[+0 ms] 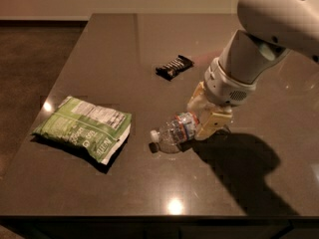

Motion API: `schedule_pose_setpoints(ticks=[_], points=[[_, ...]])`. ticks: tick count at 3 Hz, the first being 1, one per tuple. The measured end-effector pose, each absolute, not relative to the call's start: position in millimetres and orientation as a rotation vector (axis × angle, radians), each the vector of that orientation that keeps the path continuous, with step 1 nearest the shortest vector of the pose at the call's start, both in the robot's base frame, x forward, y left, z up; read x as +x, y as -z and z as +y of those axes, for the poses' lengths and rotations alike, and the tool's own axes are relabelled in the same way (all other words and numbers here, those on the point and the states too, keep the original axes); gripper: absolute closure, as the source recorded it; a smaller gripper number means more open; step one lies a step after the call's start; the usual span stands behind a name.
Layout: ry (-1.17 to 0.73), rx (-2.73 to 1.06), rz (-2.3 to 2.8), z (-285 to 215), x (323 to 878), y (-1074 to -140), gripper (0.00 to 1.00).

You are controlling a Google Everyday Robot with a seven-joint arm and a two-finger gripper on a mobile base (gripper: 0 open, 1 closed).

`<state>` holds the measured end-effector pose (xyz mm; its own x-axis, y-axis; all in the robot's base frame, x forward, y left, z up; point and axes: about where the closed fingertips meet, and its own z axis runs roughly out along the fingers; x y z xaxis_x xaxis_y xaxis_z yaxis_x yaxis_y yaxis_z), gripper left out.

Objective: Move water bottle near rxbar chocolate

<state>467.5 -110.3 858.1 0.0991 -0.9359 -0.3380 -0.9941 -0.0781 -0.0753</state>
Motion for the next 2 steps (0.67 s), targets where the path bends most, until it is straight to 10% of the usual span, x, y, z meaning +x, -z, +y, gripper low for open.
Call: schedule_pose_setpoints(ticks=[2], points=[[-0.213,-2.118,1.917,-102,505,-875,0.93]])
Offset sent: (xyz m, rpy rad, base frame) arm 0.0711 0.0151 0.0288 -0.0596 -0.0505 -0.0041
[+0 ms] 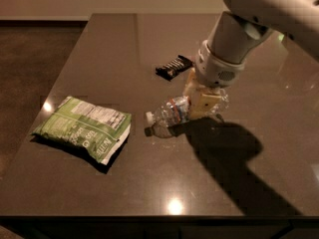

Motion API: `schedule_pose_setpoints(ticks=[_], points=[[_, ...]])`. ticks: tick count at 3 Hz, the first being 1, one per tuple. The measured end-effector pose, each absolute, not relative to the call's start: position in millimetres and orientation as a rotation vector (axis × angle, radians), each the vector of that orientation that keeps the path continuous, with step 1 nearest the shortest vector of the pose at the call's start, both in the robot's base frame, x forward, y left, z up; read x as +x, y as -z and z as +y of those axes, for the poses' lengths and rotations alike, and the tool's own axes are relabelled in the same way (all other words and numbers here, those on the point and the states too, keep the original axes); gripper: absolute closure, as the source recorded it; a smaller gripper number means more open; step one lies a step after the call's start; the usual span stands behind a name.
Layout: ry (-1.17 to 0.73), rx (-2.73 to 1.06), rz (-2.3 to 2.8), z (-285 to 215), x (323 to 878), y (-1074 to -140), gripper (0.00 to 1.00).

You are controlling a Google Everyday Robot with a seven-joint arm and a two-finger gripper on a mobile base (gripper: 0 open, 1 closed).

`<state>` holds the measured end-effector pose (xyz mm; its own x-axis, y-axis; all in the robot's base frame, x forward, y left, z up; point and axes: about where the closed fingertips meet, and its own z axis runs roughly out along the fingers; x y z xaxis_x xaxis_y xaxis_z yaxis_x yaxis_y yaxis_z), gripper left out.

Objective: Move water bottle near rxbar chocolate

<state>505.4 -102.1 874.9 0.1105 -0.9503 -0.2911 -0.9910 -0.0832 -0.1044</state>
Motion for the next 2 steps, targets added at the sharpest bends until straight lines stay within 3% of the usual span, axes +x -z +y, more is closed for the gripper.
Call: schedule_pose_setpoints(ticks=[1,2], points=[[-0.245,-2.079,1.939,-103,540,-880,1.00],[-0.298,-1.998,1.963,-108,577,-879,1.00]])
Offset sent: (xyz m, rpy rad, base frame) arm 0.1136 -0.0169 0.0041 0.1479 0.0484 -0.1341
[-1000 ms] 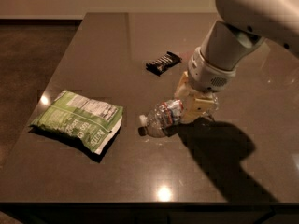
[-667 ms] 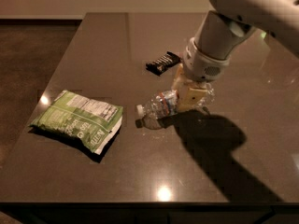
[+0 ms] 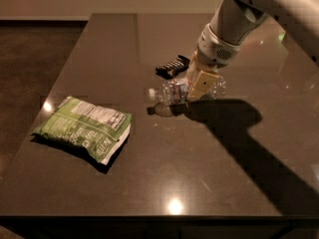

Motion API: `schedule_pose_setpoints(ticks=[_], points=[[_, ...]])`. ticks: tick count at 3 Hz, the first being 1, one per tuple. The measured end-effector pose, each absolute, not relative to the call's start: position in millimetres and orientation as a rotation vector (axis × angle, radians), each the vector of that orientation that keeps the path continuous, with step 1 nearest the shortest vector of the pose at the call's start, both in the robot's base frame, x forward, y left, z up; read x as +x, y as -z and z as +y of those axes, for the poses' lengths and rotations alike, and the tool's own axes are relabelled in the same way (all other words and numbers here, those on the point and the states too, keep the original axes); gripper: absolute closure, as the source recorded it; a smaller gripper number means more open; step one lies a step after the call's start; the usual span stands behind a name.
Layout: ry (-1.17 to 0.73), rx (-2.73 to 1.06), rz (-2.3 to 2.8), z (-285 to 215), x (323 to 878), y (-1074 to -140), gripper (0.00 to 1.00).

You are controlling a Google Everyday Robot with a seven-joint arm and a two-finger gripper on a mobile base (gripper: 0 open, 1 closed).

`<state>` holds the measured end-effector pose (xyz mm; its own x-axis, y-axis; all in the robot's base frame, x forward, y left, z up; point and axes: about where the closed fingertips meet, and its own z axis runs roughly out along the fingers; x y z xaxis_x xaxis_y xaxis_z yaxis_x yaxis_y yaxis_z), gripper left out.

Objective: Move water bottle near rxbar chocolate

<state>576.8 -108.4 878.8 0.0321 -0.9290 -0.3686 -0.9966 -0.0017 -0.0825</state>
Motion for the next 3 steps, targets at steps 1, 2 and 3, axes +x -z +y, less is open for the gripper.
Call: schedule_pose_setpoints(ticks=[1,2,3], points=[[-0.266,-1.893,2.017,-122,616,-875,0.97],[-0.208,-1.839,2.053,-130,633,-871,0.75],[-0.166,-1.795,2.085,-140,647,-865,0.52]])
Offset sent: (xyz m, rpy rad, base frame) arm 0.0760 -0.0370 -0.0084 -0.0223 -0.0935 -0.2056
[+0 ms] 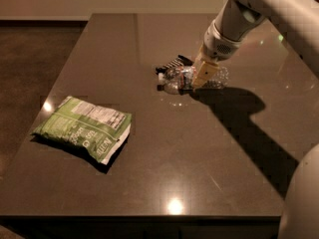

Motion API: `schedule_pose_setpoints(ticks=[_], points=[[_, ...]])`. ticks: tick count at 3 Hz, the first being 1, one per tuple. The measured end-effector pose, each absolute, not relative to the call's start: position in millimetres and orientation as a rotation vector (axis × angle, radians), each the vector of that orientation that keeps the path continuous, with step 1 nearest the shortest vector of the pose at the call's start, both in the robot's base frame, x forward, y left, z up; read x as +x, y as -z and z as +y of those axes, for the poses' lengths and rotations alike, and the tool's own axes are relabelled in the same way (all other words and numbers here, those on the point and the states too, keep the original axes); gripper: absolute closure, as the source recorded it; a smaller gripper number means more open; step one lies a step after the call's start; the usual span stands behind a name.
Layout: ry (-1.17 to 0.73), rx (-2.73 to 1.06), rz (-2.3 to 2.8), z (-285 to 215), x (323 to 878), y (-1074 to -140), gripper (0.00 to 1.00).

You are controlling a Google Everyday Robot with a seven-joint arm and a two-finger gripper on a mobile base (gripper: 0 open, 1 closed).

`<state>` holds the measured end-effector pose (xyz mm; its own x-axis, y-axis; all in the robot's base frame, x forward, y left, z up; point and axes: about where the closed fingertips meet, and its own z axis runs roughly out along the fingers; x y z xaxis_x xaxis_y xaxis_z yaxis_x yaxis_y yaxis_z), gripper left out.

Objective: Move water bottle near rxbar chocolate

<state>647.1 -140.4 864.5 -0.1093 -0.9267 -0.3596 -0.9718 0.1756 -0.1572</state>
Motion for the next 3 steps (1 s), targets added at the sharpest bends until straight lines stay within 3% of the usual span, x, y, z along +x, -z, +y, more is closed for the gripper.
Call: schedule_pose_setpoints(ticks=[1,2,3], points=[[-0.168,-1.797,2.085,-138.8,648.3,-861.4,0.20],[-0.172,-1.800,2.085,-137.3,649.0,-858.9,0.00],[-0.172,-1.800,2.085,-137.2,649.0,-858.8,0.00]])
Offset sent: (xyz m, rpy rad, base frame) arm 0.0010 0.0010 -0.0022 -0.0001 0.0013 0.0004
